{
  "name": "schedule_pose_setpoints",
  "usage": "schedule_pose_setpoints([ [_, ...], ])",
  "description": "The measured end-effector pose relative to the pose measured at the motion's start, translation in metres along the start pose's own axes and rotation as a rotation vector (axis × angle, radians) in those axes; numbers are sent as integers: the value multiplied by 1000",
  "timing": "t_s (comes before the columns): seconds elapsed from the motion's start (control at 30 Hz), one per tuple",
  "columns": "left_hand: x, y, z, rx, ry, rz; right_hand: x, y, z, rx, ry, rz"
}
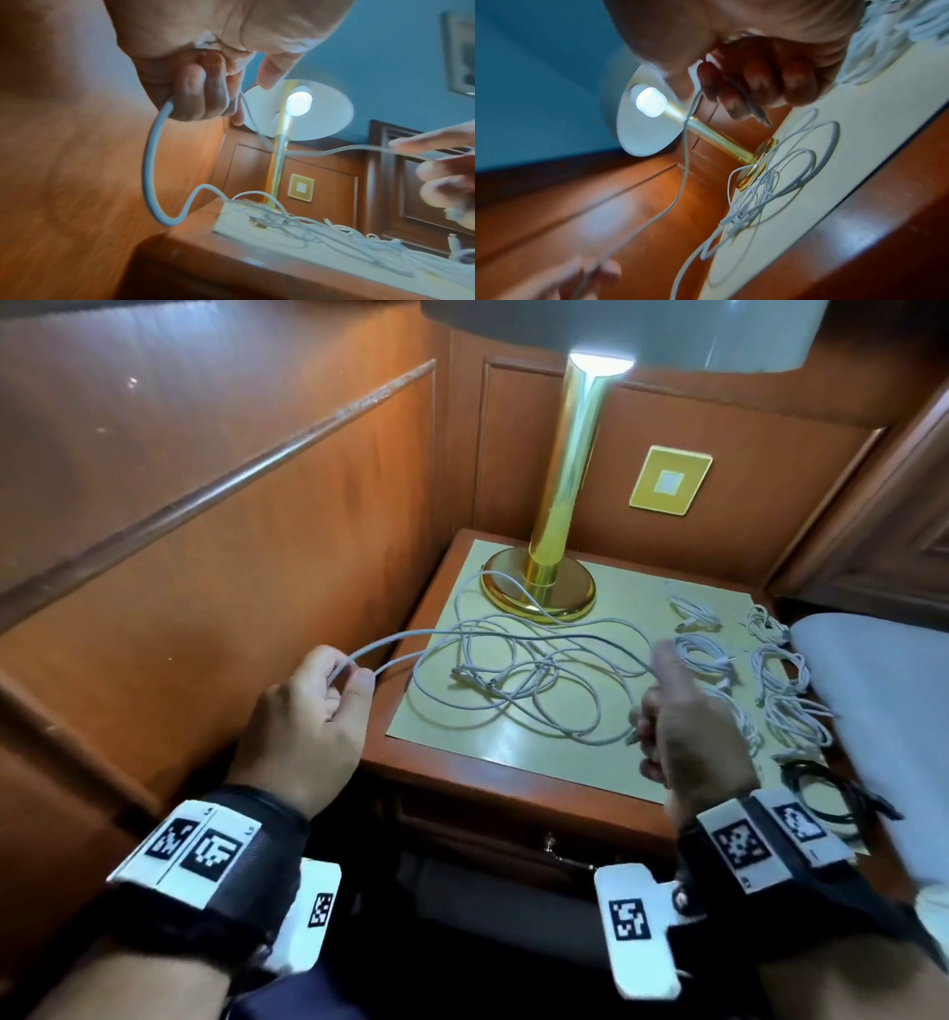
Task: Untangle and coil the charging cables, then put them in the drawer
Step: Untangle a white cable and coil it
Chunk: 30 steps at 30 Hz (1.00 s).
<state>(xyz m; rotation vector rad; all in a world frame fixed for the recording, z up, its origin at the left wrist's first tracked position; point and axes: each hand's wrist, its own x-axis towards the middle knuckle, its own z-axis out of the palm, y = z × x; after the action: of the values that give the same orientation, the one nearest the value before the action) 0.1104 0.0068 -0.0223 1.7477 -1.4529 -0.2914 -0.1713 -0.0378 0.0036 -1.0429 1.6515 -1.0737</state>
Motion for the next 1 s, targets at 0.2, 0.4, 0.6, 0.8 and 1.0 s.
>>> schedule_pose_setpoints([
  [0.2, -10, 18, 9, 76, 63, 244, -19, 9, 22, -554, -221, -257],
  [0.4, -27, 34, 12, 184, -44, 310, -27, 11, 41, -109, -386, -242],
  [0.6, -51, 57, 8, 278, -181, 446, -28, 9, 46, -8, -508, 42],
  [0.8, -50, 58, 8, 207, -268, 550, -23, 11, 49, -6, -520, 61],
  [1.0, -53, 63, 8, 73, -369, 596, -25, 9, 50, 102, -688, 229],
])
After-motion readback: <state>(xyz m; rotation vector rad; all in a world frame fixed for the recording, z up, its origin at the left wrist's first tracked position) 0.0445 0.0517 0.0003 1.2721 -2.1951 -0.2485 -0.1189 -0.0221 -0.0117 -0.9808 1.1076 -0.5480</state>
